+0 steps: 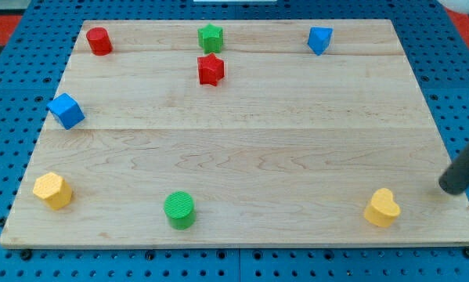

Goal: Push the yellow heart towards the red star

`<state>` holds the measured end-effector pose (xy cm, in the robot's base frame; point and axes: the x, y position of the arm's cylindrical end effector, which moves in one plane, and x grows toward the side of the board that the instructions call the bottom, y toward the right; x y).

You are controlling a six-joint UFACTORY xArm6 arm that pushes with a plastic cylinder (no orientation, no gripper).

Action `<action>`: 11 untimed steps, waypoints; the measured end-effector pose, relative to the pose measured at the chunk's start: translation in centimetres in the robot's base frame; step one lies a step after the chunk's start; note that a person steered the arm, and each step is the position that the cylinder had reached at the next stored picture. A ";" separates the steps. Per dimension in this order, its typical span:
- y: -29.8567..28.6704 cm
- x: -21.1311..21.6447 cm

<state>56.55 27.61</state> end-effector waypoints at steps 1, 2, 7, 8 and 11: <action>-6.8 3.6; -12.8 2.3; -14.8 0.8; -18.2 -5.2; -20.6 -12.9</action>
